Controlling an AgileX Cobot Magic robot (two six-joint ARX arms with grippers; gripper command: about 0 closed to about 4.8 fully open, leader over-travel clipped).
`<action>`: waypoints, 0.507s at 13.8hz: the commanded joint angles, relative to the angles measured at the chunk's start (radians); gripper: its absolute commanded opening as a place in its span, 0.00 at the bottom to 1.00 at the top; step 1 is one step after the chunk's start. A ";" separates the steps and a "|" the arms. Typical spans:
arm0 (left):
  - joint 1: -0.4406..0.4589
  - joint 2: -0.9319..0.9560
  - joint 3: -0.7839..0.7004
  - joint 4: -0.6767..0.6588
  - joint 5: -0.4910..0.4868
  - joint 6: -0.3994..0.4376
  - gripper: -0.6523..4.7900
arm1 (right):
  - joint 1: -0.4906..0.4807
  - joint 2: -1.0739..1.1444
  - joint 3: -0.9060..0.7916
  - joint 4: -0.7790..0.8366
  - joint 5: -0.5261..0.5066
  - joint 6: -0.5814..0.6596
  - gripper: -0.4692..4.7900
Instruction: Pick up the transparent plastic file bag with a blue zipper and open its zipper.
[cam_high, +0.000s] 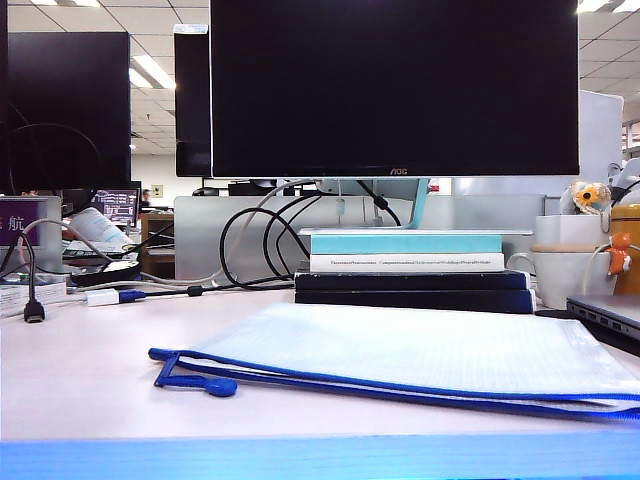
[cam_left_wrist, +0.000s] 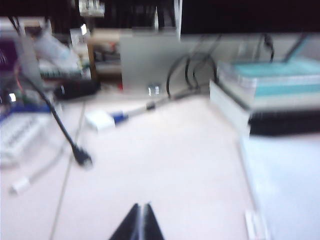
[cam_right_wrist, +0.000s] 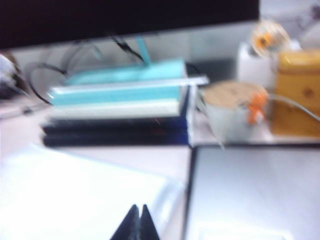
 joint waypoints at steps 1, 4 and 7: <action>0.001 -0.003 -0.014 -0.003 0.006 -0.006 0.16 | 0.000 -0.001 -0.005 -0.032 0.020 -0.031 0.08; 0.002 -0.003 -0.014 -0.026 -0.025 0.037 0.16 | 0.001 -0.001 -0.005 -0.064 0.027 -0.021 0.10; 0.001 -0.003 -0.014 -0.053 -0.019 0.038 0.17 | 0.001 -0.001 -0.005 -0.065 0.005 -0.014 0.11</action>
